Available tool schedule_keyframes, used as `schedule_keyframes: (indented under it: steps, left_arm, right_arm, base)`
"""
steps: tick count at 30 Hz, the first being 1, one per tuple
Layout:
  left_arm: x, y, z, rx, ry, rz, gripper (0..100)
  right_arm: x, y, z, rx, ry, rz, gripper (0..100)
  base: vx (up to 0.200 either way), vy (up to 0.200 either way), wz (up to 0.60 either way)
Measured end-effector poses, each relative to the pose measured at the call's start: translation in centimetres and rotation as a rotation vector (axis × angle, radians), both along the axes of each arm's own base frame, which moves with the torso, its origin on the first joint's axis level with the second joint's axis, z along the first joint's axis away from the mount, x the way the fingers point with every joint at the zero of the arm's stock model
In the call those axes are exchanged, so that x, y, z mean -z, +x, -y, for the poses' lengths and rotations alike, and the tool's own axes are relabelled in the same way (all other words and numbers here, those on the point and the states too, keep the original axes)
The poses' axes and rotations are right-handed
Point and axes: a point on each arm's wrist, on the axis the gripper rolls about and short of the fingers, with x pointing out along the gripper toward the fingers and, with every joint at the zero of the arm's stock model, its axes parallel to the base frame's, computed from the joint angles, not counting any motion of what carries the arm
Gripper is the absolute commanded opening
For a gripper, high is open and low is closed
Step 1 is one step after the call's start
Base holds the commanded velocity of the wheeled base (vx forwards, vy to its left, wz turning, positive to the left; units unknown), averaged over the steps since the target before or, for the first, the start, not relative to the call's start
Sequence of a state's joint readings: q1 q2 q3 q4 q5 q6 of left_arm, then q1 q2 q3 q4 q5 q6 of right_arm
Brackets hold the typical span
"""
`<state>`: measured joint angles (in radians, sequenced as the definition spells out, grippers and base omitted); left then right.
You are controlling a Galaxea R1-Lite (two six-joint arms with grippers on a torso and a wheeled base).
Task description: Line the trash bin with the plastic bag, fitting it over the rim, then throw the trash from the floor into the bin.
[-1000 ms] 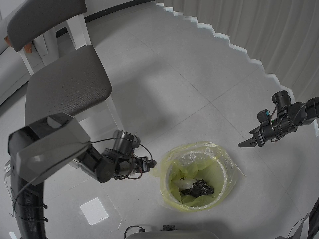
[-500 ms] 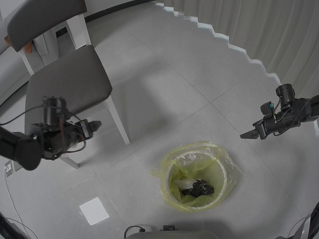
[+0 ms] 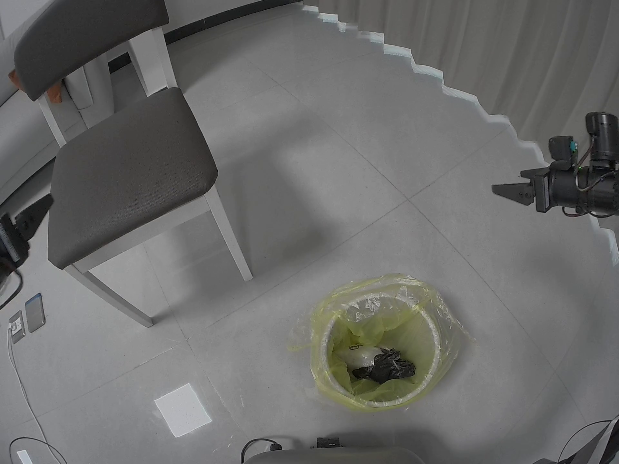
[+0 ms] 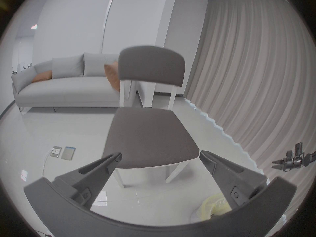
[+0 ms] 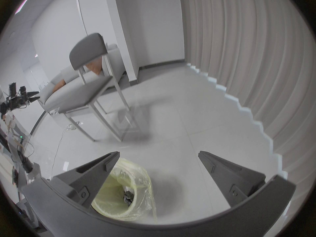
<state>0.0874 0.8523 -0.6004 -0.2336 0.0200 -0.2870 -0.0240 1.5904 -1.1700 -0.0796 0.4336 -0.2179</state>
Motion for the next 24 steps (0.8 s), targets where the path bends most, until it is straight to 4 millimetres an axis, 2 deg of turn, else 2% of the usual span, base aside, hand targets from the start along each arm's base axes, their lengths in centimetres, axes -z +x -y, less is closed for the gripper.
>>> schedule_keyframes:
  steps: [5, 8, 9, 12, 16, 19, 24]
  left_arm:
    - [0.0, -6.3, 0.5, 0.005, 0.029, 0.032, 100]
    - [0.1, -10.5, 1.1, 0.013, 0.048, 0.050, 100]
    - [0.0, -11.2, 1.2, 0.015, 0.051, 0.056, 100]
    - [0.1, -15.7, 1.9, 0.035, 0.079, 0.083, 100]
    - [1.3, -19.9, 2.3, 0.073, 0.130, 0.045, 100]
    - [2.9, -23.1, 2.5, 0.107, 0.178, -0.001, 100]
    - [4.5, -26.2, 2.5, 0.136, 0.225, 0.010, 100]
  right_arm:
    - [-2.7, -4.6, -0.4, -0.002, 0.063, 0.115, 100]
    - [-4.1, -8.5, -0.7, -0.014, 0.107, 0.197, 100]
    - [-4.3, -9.3, -0.7, -0.016, 0.115, 0.211, 100]
    - [-5.0, -14.1, -0.9, -0.036, 0.156, 0.289, 100]
    - [-4.6, -18.9, -1.0, -0.060, 0.193, 0.354, 100]
    - [-3.5, -22.3, -1.0, -0.079, 0.219, 0.388, 100]
    - [-0.1, -25.7, -1.0, -0.097, 0.244, 0.385, 100]
  base:
    - [0.000, 0.000, 0.00]
    - [0.000, 0.000, 0.00]
    - [0.000, 0.000, 0.00]
    - [0.000, 0.000, 0.00]
    - [0.000, 0.000, 0.00]
    - [0.000, 0.000, 0.00]
    - [0.000, 0.000, 0.00]
